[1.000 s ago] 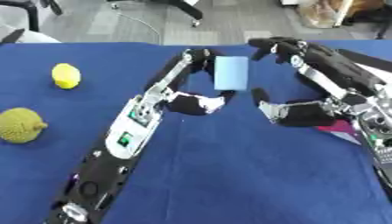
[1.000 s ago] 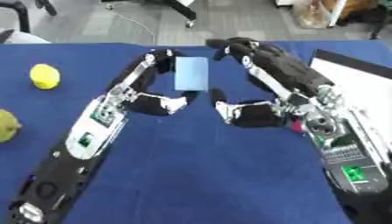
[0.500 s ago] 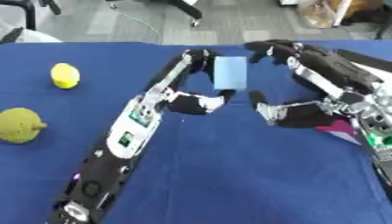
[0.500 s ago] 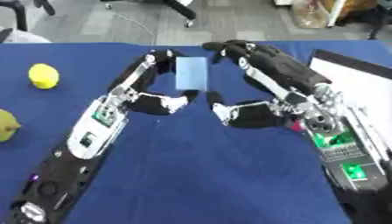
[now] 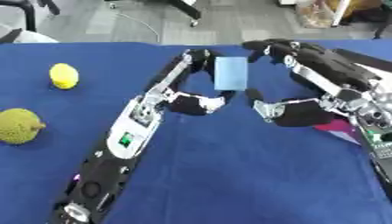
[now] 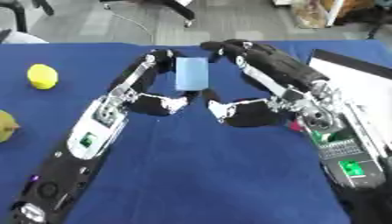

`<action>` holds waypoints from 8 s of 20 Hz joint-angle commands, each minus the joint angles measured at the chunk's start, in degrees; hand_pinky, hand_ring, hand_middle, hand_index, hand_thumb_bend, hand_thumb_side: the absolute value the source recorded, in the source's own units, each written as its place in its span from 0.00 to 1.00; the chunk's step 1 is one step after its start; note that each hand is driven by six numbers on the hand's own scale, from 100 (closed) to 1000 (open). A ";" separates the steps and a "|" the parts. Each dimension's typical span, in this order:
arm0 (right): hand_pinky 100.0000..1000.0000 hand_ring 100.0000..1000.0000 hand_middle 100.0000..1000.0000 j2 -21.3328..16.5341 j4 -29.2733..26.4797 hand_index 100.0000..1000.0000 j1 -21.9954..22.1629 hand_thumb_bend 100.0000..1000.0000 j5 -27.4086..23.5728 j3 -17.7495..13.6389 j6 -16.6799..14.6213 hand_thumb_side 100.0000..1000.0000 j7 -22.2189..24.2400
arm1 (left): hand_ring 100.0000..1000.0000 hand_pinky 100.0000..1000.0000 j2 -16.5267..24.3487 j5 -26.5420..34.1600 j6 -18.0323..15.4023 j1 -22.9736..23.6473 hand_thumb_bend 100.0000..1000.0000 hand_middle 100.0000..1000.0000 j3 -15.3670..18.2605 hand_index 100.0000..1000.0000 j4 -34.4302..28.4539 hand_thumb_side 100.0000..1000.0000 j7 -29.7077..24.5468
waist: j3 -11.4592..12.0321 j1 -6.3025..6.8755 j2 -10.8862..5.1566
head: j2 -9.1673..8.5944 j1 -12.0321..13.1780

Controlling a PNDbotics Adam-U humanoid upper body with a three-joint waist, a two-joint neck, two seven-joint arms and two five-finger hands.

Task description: Pick up the objects with one hand, pass them to the other hand, and then place them into the box on the other side of the table.

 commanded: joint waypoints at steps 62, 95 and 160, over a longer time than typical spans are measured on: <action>0.89 0.88 0.72 0.04 0.26 0.90 -3.49 0.05 15.43 0.58 -0.40 0.34 7.46 | 0.42 0.66 -1.12 -1.01 -2.87 -2.90 0.00 0.39 -2.52 0.44 -2.28 0.00 -1.26 | -0.02 -1.43 0.97 | -0.14 -2.20; 0.67 0.73 0.48 -0.07 -1.19 0.34 -3.48 0.00 12.31 0.85 0.89 0.00 -10.42 | 0.55 0.70 -1.31 -6.82 -4.81 -2.53 0.37 0.55 -1.02 0.63 -1.45 0.25 -3.45 | -0.20 -1.41 1.18 | -0.14 -2.22; 0.47 0.80 0.45 -17.95 19.50 0.40 6.55 0.00 -3.62 -24.56 22.28 0.14 -34.77 | 0.67 0.73 4.86 -13.68 0.44 8.50 0.60 0.69 8.57 0.79 -6.57 0.42 17.12 | -0.18 -0.72 1.21 | -0.14 -9.71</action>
